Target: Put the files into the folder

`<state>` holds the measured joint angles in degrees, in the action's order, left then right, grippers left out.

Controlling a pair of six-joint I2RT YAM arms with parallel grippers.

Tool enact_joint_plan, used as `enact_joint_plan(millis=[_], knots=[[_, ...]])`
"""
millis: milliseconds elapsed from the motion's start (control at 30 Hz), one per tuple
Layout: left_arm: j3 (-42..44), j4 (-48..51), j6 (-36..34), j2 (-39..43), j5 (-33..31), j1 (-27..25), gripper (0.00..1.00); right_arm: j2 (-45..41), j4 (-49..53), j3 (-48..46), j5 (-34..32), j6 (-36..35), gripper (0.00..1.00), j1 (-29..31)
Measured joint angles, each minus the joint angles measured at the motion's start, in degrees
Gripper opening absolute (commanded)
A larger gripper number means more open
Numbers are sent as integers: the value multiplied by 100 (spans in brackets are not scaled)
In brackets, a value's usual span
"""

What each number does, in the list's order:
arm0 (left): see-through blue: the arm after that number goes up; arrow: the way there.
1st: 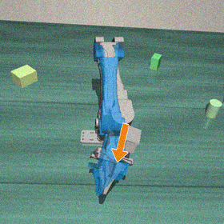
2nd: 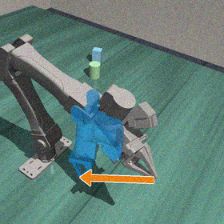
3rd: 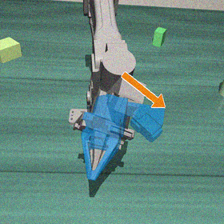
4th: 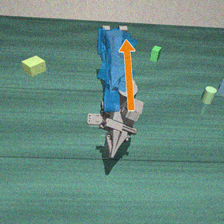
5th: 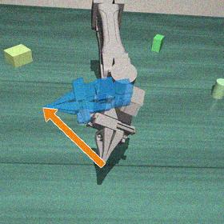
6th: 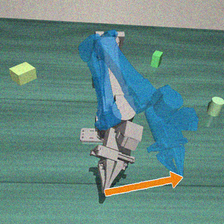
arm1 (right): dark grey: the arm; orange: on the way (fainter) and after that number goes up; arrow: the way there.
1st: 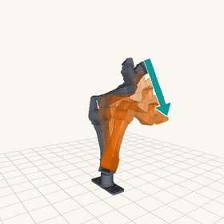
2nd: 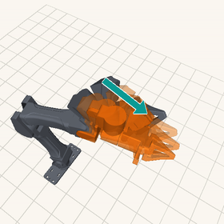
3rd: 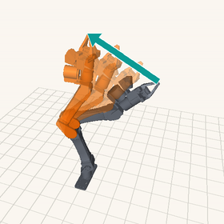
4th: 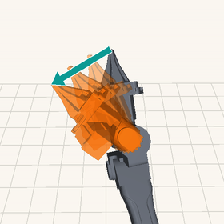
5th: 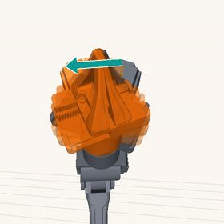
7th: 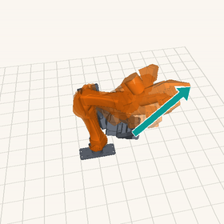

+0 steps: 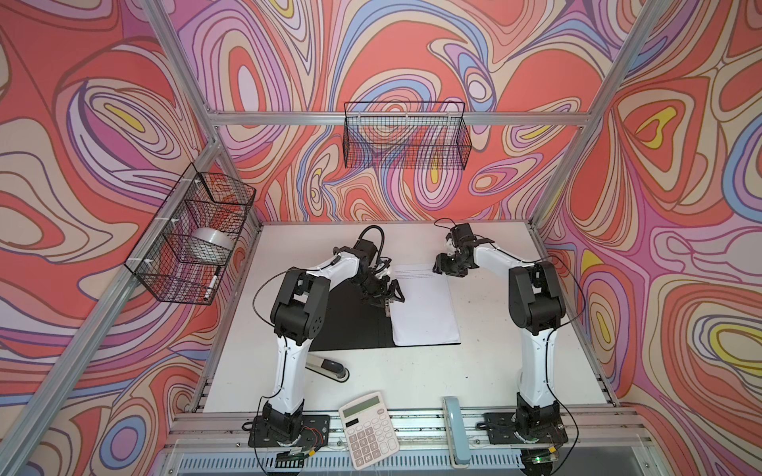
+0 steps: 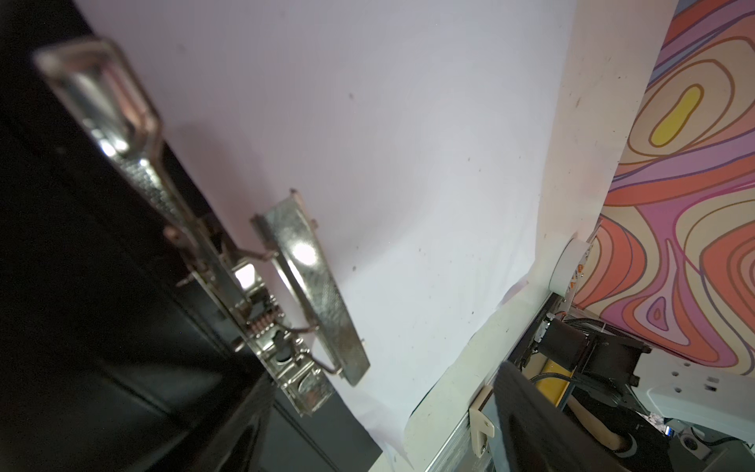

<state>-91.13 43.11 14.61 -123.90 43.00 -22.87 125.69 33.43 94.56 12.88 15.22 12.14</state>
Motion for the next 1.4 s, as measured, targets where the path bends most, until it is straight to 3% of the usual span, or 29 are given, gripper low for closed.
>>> enact_joint_plan(millis=[1400], knots=[[-63, 59, -2, -44, 44, 11, 85, 0, 101, 181, 116, -37, 60, 122]])
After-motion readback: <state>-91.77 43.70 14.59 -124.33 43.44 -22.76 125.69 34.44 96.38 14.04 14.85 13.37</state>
